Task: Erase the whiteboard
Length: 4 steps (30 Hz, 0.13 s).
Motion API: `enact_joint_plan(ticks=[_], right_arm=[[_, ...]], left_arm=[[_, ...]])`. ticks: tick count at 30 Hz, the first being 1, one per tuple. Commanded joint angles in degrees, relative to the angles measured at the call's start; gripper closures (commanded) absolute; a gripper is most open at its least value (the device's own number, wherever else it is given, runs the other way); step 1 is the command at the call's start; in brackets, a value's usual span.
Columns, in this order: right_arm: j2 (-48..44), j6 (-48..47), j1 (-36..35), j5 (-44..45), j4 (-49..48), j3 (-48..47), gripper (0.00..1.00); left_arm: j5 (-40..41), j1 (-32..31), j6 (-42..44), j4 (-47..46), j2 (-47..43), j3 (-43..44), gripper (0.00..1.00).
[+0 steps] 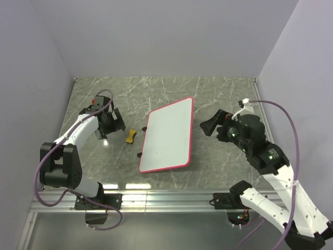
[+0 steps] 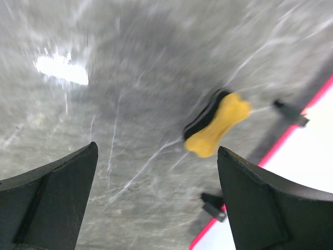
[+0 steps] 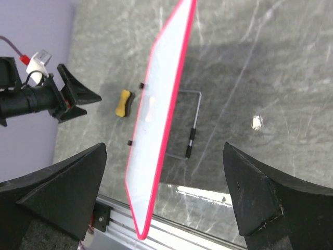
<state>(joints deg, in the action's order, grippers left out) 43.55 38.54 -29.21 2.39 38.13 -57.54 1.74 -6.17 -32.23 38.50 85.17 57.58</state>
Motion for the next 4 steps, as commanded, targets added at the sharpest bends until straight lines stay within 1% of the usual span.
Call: enact_joint_plan(ticks=[1,4], right_arm=[[-2.68,-2.59,0.29,1.65,-2.36,-1.60,0.00],[-1.10,-4.08,0.21,4.80,0.80,-5.37,0.00]], left_arm=[[2.39,0.11,-0.03,0.69,-3.07,5.25,0.01],[4.84,0.11,-0.11,1.13,-3.95,8.06,0.01]])
